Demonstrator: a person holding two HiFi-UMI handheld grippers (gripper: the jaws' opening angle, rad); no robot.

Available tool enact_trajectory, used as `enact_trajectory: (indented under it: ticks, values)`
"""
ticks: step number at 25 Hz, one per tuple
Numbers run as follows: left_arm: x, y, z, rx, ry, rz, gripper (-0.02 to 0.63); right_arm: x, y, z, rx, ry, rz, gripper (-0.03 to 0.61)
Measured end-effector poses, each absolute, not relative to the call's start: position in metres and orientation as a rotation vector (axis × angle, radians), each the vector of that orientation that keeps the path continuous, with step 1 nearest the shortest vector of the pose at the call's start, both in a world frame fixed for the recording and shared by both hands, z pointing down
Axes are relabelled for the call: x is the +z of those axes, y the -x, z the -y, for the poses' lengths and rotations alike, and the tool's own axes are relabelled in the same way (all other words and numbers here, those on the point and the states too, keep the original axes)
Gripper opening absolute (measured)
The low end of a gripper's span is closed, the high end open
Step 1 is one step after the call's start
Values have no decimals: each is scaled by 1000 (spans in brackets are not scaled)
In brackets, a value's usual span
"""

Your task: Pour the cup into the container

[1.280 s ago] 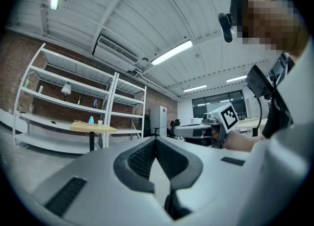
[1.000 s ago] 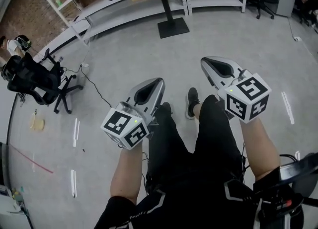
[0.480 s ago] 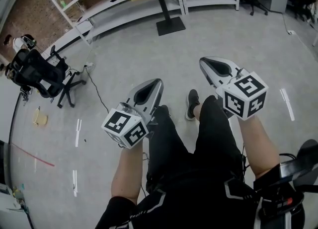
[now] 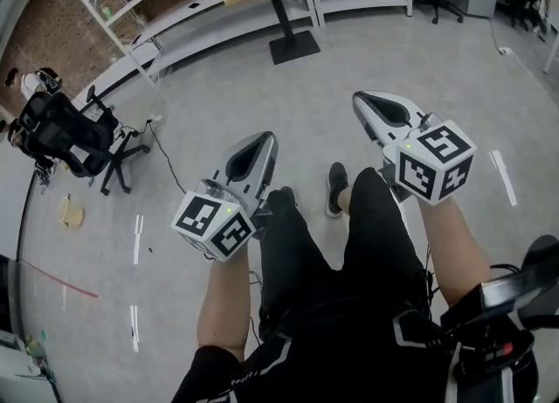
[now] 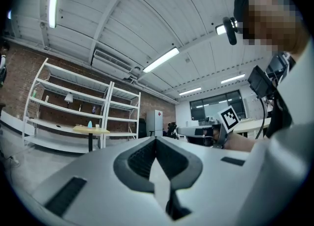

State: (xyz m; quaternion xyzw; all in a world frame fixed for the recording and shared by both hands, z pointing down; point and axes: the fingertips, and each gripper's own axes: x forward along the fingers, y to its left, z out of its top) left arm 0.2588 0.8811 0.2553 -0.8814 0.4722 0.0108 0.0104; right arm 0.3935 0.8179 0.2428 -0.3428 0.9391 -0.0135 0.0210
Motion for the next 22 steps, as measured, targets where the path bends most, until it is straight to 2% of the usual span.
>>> enact_trajectory:
  ticks: [22]
  values:
    - [262, -252, -862, 16, 2746, -1493, 0, 247, -392, -801, -37, 1072, -2901, 0]
